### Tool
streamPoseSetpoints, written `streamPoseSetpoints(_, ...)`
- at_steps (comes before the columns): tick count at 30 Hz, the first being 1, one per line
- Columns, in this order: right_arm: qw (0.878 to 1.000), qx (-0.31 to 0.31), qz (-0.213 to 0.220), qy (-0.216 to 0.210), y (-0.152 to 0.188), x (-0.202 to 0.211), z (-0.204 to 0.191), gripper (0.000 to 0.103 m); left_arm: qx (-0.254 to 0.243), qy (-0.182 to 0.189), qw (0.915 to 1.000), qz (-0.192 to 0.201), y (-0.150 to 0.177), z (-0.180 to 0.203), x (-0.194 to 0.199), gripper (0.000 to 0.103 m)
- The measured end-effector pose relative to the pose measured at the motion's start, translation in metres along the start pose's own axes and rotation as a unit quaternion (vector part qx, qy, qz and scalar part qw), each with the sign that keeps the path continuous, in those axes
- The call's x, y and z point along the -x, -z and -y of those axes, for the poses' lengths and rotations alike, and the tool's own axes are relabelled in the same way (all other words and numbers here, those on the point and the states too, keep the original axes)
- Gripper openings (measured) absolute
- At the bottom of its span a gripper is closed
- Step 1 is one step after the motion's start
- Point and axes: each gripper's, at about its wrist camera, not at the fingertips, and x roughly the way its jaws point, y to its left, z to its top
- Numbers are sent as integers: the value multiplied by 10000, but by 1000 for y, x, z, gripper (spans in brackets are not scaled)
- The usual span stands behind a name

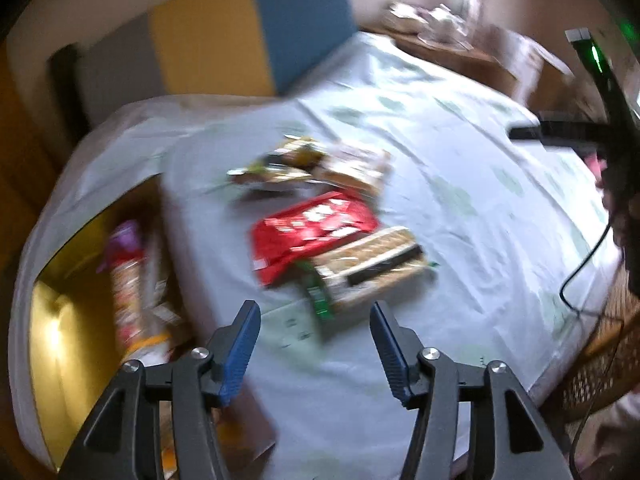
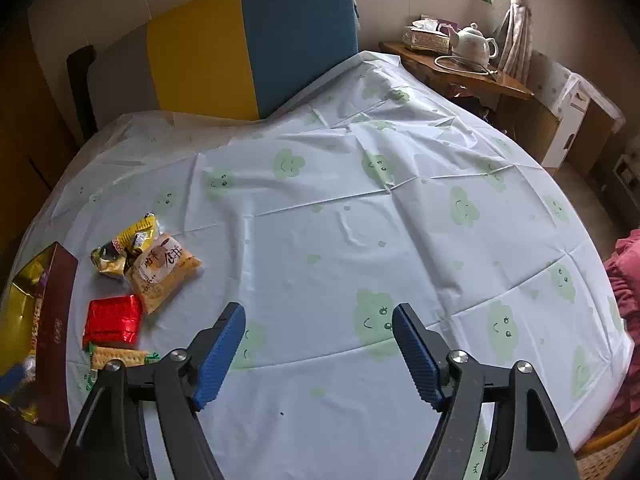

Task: Organize snacks
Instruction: 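Reach the left tool to the green-ended cracker sandwich pack and grasp it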

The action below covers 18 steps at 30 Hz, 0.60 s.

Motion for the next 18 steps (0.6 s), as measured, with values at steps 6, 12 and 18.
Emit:
streamPoseSetpoints(6, 10000, -76, 12, -58, -1, 1, 3, 80, -1140, 184, 9925, -413, -14, 31, -42, 63)
streamPoseSetpoints(12, 9999, -3, -117, -41, 0, -5, -1, 81, -1973, 120, 9794, -407, -20, 52, -69, 78)
streamPoseSetpoints(18, 9999, -12, -142, -65, -2, -6, 0, 82, -1745, 232, 9838, -324, -24, 54, -72, 79)
